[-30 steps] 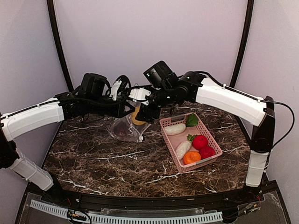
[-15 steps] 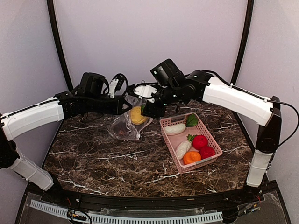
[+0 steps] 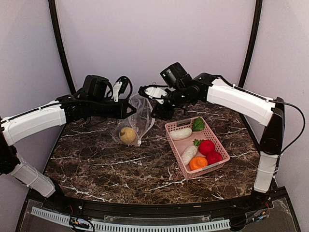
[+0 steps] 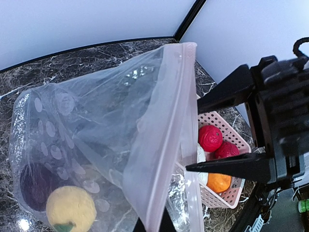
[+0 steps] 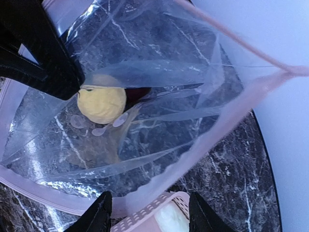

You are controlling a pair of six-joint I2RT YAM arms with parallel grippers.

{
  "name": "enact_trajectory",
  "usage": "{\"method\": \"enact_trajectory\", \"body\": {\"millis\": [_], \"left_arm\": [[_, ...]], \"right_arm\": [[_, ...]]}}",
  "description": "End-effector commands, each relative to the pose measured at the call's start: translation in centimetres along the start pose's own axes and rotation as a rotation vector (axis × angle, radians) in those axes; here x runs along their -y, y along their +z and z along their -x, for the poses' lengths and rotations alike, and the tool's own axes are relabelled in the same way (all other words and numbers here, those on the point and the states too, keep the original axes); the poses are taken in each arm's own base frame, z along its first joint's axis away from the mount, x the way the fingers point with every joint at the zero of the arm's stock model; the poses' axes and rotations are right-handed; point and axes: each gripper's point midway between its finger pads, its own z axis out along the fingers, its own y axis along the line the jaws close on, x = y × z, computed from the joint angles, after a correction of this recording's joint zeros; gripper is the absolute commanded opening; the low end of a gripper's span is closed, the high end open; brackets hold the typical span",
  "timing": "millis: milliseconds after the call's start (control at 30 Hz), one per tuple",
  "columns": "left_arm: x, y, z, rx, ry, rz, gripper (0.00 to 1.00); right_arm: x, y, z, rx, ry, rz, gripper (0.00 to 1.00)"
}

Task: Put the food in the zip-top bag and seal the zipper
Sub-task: Adjust the zipper food storage bag at the center of the board.

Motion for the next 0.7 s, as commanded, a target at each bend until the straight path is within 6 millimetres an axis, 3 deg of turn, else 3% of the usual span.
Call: {"method": "enact_trajectory", "body": {"millis": [0,167,267,333,400,567,667], "left_arm": [[-0.3,0.0,-0.2,0.002,-0.007,0.001,0.01],[-0.3,0.0,-0.2,0.001,-0.005,-0.003,0.01],[-0.2,0.1,-0.2,0.002,-0.005,-0.009,0.01],[-0.4,0.1,-0.2,0.002,-0.004,0.0,0.01],[-0.6,0.1,-0.2,0.004,-0.004,0.012,0.01],[-1.5,-0.2,0.1,0.016,0.001,0.055,0.01],[-2.2,-0.8,0.9,0.043,0.004,0.085,0.01]], "right_arm": [[-1.7,0.6,0.6,0.026,0.067,0.132,0.51],[-1.7,0.6,0.4,0.028,0.096,0.157,0.43],[-1.8,0.9,0.1,0.023,0.122,0.184,0.12],[-1.4,0.5,0.6,0.033,0.123,0.175,0.0],[-0.9,-0.8,1.8,0.067,0.118,0.164,0.0],[0.0,-6.4,6.2,0.22,0.093,0.153,0.0],[0.6,-5.0,4.9,0.17,0.093,0.113,0.0]]}}
